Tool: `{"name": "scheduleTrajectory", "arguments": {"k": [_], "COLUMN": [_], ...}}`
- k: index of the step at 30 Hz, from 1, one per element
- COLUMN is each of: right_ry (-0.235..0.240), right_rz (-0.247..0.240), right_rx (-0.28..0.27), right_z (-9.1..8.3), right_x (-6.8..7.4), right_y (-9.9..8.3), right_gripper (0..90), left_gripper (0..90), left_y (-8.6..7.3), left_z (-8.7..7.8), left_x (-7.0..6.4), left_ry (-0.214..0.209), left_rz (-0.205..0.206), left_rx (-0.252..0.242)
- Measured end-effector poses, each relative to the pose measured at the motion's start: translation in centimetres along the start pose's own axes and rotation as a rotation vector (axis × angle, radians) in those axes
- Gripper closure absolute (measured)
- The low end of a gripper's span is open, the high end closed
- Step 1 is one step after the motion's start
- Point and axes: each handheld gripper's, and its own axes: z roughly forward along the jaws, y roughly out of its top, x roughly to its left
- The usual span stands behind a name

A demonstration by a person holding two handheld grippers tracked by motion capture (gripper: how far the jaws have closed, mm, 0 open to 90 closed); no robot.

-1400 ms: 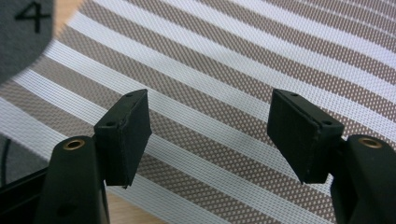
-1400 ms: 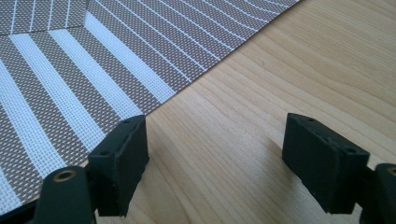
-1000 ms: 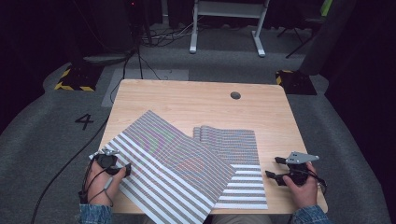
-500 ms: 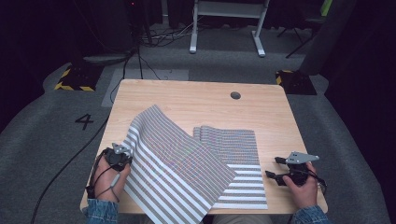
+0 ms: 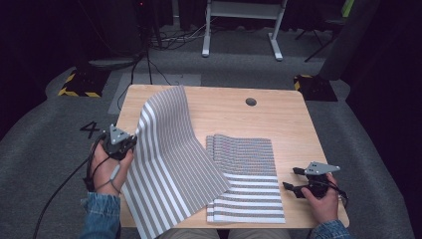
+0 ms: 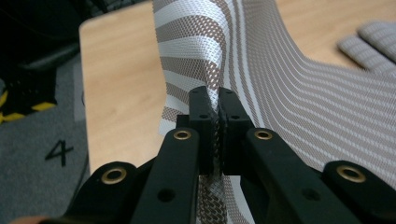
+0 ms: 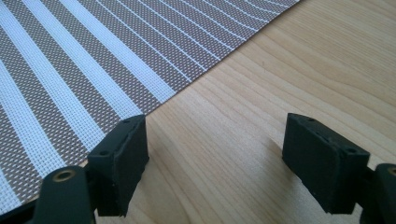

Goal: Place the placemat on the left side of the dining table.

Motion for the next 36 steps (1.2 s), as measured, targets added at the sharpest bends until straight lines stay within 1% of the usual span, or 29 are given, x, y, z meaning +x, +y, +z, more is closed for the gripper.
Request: {"name": "scheduleTrajectory", "arguments": {"k": [2,3,4,5,6,7,8,9,10,12,14,16,18,20,21,25,26,27,29,30,31,33,34,35,36], "right_ry": [0.000,-0.001,0.000,0.000,0.000,-0.001,-0.001,0.000,-0.001,0.000,-0.001,-0.001,-0.001,-0.001,0.000,-0.001,-0.001,-0.001,0.000,0.000,-0.001,0.000,0.001,0.001,0.002], "right_rz": [0.000,-0.001,0.000,0.000,0.000,-0.001,-0.001,-0.001,0.000,-0.001,-0.001,0.000,0.000,0.000,0.000,-0.002,0.000,-0.001,0.000,0.001,0.000,0.002,0.002,0.003,0.004], "right_rx": [0.000,-0.001,0.000,0.000,0.000,-0.001,-0.001,-0.001,0.000,-0.001,0.000,0.000,0.000,0.000,0.000,0.000,0.000,0.000,0.000,0.001,0.000,0.000,0.000,0.000,0.001], "right_z": [0.0,0.0,0.0,0.0,0.0,0.0,0.0,0.0,0.0,0.0,0.0,0.0,0.0,0.0,0.0,0.0,0.0,0.0,0.0,0.0,0.0,0.0,0.0,0.0,0.0], "right_x": [0.0,0.0,0.0,0.0,0.0,0.0,0.0,0.0,0.0,0.0,0.0,0.0,0.0,0.0,0.0,0.0,0.0,0.0,0.0,0.0,0.0,0.0,0.0,0.0,0.0], "right_y": [0.0,0.0,0.0,0.0,0.0,0.0,0.0,0.0,0.0,0.0,0.0,0.0,0.0,0.0,0.0,0.0,0.0,0.0,0.0,0.0,0.0,0.0,0.0,0.0,0.0], "right_gripper": [22.7,22.7,22.8,22.7,22.8,22.7,22.7,22.7,22.7,22.7,22.7,22.7,22.7,22.7,22.7,22.7,22.7,22.7,22.7,22.7,22.7,22.6,22.5,22.4,22.3], "left_gripper": [85.2,83.4,79.5,73.4,67.6,60.4,54.7,49.6,47.6,44.7,42.9,41.7,39.6,38.8,38.2,36.7,36.6,36.6,36.3,35.9,35.5,34.7,34.0,33.6,33.2], "left_y": [0.8,1.1,1.4,1.6,1.8,2.0,2.1,2.1,2.1,1.7,1.1,0.3,-0.7,-1.7,-2.4,-4.7,-5.4,-6.0,-6.9,-7.2,-7.6,-8.5,-8.8,-9.2,-9.4], "left_z": [1.6,2.4,3.1,3.7,4.2,4.7,4.9,5.1,5.1,5.0,4.5,3.8,2.7,1.9,1.4,0.4,0.3,0.3,0.3,0.3,0.4,0.5,0.5,0.6,0.6], "left_x": [0.8,1.1,1.3,1.3,1.3,1.1,0.8,0.3,-0.1,-0.9,-1.9,-2.9,-4.2,-5.2,-5.9,-7.4,-7.8,-8.2,-8.9,-9.1,-9.4,-10.0,-10.2,-10.4,-10.5], "left_ry": [0.020,0.014,0.013,0.021,0.027,0.026,0.024,0.013,0.003,-0.036,-0.055,-0.086,-0.125,-0.141,-0.158,-0.192,-0.196,-0.199,-0.212,-0.217,-0.213,-0.228,-0.240,-0.245,-0.235], "left_rz": [0.016,0.016,0.009,-0.010,-0.035,-0.049,-0.054,-0.046,-0.046,-0.056,-0.056,-0.060,-0.065,-0.064,-0.063,-0.094,-0.094,-0.080,-0.069,-0.066,-0.066,-0.047,-0.052,-0.040,-0.013], "left_rx": [-0.055,-0.100,-0.149,-0.189,-0.213,-0.229,-0.240,-0.237,-0.230,-0.213,-0.176,-0.146,-0.103,-0.075,-0.054,-0.010,0.010,0.046,0.087,0.093,0.103,0.140,0.153,0.169,0.185]}}
